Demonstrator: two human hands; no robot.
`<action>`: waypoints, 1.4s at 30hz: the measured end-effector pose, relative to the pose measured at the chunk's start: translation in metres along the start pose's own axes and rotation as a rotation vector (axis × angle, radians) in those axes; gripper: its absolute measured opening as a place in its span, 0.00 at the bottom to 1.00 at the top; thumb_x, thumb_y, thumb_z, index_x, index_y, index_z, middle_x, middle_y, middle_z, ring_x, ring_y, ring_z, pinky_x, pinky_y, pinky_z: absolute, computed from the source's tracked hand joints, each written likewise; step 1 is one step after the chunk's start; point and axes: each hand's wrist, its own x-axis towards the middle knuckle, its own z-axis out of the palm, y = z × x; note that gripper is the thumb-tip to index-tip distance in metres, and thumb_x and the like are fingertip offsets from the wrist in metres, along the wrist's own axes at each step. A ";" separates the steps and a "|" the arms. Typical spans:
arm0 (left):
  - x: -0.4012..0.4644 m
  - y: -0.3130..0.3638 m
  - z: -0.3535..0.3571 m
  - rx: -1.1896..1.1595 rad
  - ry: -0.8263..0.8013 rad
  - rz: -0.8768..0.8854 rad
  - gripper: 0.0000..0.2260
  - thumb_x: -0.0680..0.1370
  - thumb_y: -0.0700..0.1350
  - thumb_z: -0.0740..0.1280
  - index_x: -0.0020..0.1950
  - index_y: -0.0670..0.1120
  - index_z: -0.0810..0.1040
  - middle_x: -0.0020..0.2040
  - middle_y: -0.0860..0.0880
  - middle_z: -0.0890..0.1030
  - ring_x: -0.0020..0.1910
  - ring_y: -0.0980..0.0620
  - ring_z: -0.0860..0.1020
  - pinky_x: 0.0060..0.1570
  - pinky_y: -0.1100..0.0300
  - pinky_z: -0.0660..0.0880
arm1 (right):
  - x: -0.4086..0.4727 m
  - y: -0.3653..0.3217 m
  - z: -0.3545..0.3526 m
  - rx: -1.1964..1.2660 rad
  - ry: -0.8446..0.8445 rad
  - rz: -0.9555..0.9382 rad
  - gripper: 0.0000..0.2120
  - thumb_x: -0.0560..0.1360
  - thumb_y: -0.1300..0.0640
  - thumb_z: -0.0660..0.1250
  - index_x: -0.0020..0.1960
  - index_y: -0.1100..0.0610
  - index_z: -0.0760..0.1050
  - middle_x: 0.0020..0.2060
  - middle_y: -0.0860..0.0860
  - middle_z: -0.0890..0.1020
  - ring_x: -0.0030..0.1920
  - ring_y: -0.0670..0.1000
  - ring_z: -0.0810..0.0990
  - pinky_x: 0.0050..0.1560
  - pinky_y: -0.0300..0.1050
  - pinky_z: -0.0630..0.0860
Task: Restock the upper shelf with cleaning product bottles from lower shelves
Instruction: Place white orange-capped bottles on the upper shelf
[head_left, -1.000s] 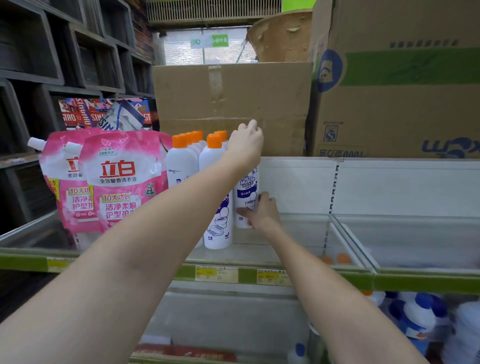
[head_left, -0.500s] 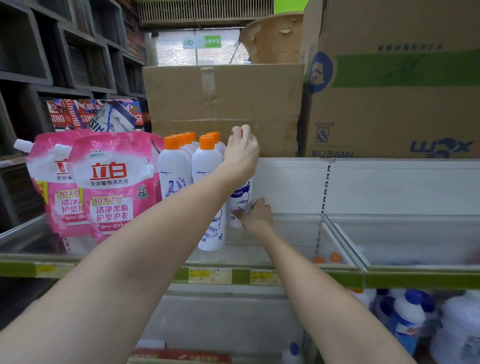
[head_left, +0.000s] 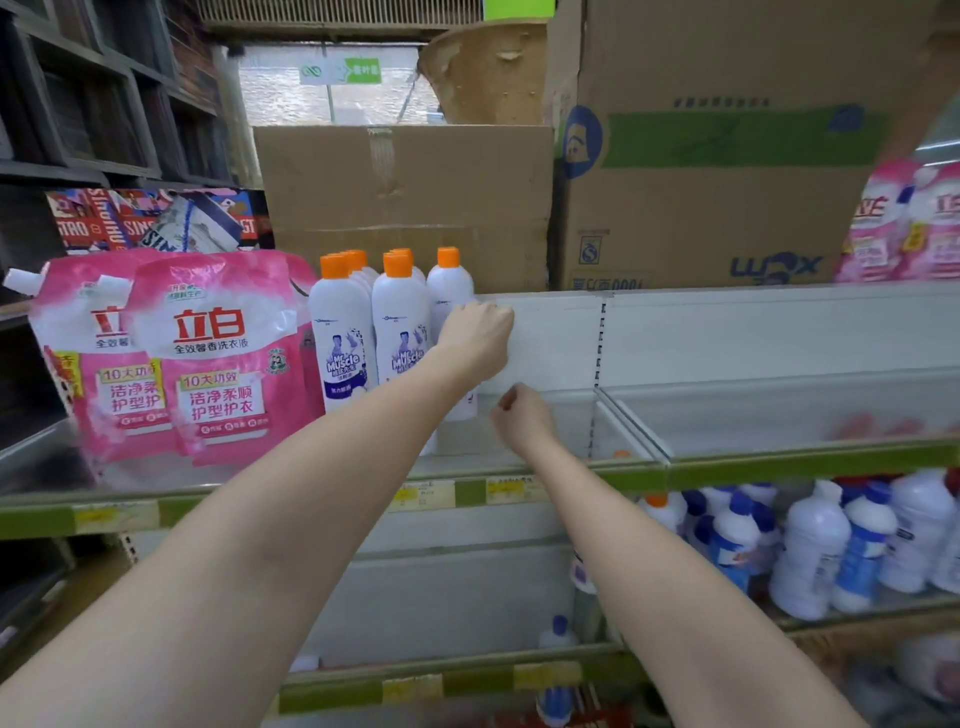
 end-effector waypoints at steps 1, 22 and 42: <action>-0.008 0.005 0.000 -0.037 -0.037 -0.007 0.05 0.75 0.34 0.61 0.45 0.44 0.68 0.46 0.43 0.73 0.44 0.42 0.73 0.37 0.54 0.64 | -0.008 0.004 -0.006 0.000 0.030 0.021 0.01 0.78 0.60 0.62 0.48 0.55 0.71 0.53 0.57 0.82 0.55 0.60 0.79 0.47 0.45 0.70; -0.157 0.127 0.096 -0.234 -0.374 0.155 0.08 0.80 0.47 0.59 0.49 0.47 0.77 0.54 0.43 0.81 0.54 0.40 0.80 0.45 0.54 0.70 | -0.147 0.179 -0.078 -0.140 0.003 0.370 0.03 0.78 0.58 0.63 0.46 0.56 0.73 0.47 0.56 0.81 0.49 0.58 0.81 0.45 0.48 0.74; -0.084 0.222 0.234 -0.804 -0.707 -0.210 0.23 0.79 0.55 0.69 0.68 0.44 0.70 0.60 0.44 0.79 0.54 0.45 0.78 0.54 0.51 0.76 | -0.061 0.335 -0.065 0.133 -0.145 0.414 0.20 0.75 0.58 0.74 0.63 0.58 0.71 0.54 0.49 0.78 0.57 0.52 0.77 0.53 0.45 0.70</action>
